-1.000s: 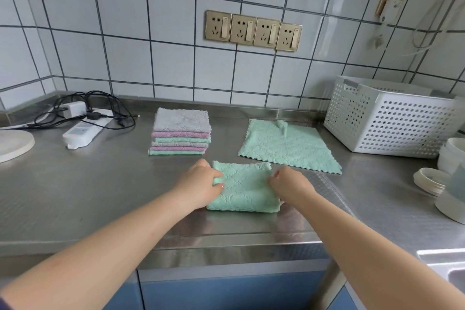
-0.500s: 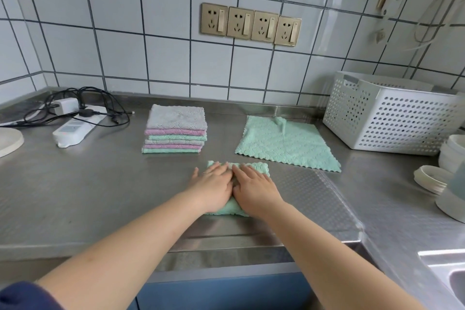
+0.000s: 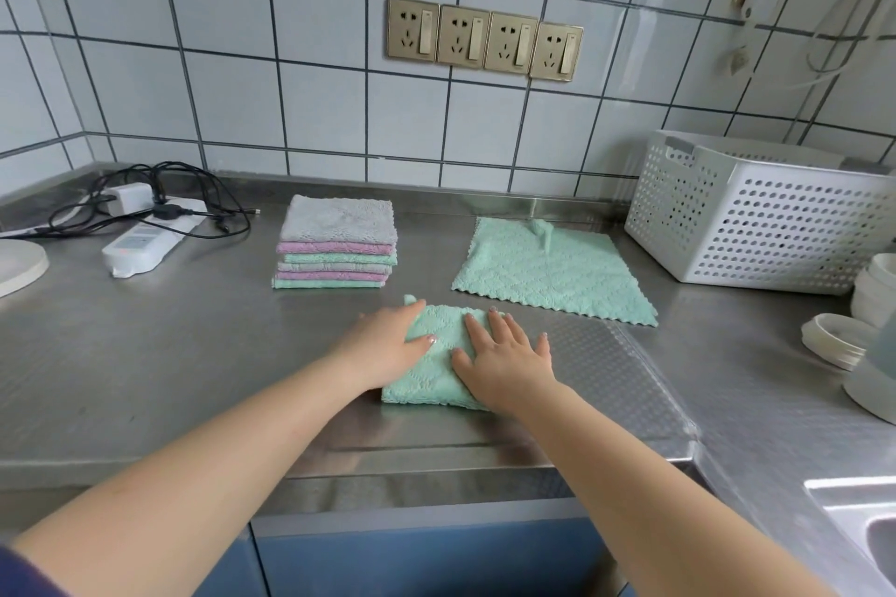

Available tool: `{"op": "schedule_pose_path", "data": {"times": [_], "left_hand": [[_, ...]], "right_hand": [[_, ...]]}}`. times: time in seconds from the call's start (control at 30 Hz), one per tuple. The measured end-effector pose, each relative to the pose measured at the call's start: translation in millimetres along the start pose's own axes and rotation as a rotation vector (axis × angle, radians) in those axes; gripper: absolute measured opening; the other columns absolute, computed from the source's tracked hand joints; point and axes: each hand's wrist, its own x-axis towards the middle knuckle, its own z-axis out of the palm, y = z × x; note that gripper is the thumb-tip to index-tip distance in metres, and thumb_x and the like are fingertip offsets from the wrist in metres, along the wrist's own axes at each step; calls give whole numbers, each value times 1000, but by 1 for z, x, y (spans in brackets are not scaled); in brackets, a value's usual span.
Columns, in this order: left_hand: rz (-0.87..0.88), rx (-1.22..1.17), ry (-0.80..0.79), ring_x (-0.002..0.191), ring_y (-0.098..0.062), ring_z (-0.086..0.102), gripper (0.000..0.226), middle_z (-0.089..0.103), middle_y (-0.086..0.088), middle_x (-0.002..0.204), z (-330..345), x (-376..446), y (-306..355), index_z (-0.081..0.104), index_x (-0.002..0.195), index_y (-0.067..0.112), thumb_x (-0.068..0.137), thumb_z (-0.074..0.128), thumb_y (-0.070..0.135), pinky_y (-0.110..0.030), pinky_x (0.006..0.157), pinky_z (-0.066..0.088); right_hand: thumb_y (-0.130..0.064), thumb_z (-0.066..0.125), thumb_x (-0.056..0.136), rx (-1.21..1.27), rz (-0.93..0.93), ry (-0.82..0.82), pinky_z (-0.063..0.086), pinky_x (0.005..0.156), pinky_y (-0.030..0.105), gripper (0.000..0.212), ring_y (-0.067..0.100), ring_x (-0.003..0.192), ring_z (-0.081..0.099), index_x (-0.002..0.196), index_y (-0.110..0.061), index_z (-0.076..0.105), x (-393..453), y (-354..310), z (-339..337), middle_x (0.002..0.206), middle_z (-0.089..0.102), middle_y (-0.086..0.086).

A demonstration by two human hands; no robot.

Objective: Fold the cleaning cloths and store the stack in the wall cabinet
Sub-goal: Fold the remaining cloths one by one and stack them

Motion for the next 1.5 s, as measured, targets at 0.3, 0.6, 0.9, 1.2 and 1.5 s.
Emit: {"op": "schedule_pose_path", "data": {"times": [0.3, 0.6, 0.9, 1.2, 1.5], "left_hand": [[-83, -775, -144, 125, -10, 47, 59, 44, 3, 143, -16, -9, -2, 35, 142, 30, 90, 59, 13, -28, 107, 35], [95, -380, 10, 129, -29, 34, 59, 38, -18, 141, -29, -35, 16, 36, 143, 19, 90, 60, 12, -29, 101, 25], [76, -478, 201, 132, -31, 31, 58, 35, -13, 142, -78, -7, -18, 35, 143, 28, 91, 59, 18, -43, 110, 22], [-28, -479, 335, 134, -15, 39, 53, 42, -1, 145, -136, 69, -77, 45, 138, 22, 88, 63, 28, -26, 105, 29], [-143, -413, 338, 130, -20, 43, 49, 46, -7, 143, -142, 109, -113, 47, 136, 12, 90, 60, 21, -30, 107, 32]], "right_hand": [[-55, 16, 95, 3, -7, 9, -2, 116, 56, 63, 18, 147, -8, 151, -31, 2, -1, 2, 1, 160, -5, 1], [-54, 35, 94, 323, -6, 213, 18, 116, 39, 65, 22, 146, 11, 150, -28, 14, -11, 3, 1, 160, 5, 6], [-19, 62, 90, 1206, -109, 228, 52, 63, 15, 42, 3, 84, 58, 128, -34, 51, 6, -28, -40, 122, 52, -8], [-21, 57, 93, 1008, -118, 272, 57, 74, 28, 41, 5, 73, 57, 133, -25, 52, 94, -86, -97, 114, 54, -5], [-19, 46, 96, 819, -141, 193, 44, 59, 24, 37, 11, 53, 44, 131, -21, 56, 163, -108, -96, 68, 56, -7]]}}
